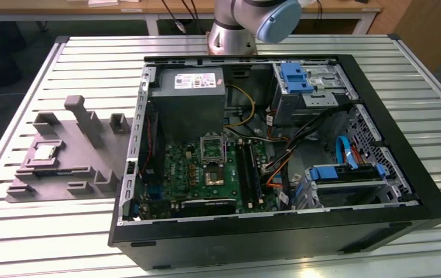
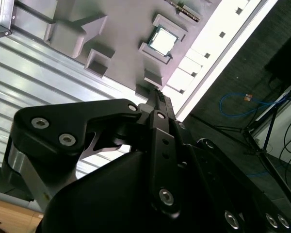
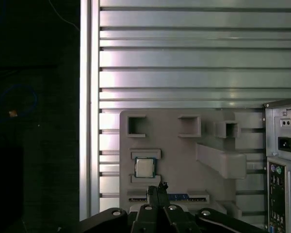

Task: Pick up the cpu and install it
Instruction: 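Reach for the cpu, then pick up the cpu and move it towards the insertion slot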

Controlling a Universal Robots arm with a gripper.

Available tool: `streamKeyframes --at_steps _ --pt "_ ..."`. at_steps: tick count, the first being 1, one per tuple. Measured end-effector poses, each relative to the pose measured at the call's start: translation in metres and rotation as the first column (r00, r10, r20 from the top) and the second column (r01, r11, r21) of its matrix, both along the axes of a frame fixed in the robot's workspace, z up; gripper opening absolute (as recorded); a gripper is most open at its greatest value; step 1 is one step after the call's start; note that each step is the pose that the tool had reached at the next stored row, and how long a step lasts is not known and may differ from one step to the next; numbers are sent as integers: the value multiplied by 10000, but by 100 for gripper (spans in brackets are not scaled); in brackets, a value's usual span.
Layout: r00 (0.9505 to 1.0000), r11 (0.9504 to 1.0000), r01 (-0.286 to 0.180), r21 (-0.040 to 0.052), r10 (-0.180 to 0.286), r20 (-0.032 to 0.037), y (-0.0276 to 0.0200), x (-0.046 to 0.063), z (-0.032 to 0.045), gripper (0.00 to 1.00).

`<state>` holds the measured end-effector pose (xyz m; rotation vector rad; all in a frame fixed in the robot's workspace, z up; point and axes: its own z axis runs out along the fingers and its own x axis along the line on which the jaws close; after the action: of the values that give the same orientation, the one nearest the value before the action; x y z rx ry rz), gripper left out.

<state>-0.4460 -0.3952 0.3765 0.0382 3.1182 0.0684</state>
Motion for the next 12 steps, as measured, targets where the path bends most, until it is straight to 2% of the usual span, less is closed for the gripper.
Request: streamKeyframes --at_steps 3,12 --pt "10000 10000 0 0 0 0 2 -48 -1 11" --pt "10000 10000 0 0 0 -1 2 -66 0 11"
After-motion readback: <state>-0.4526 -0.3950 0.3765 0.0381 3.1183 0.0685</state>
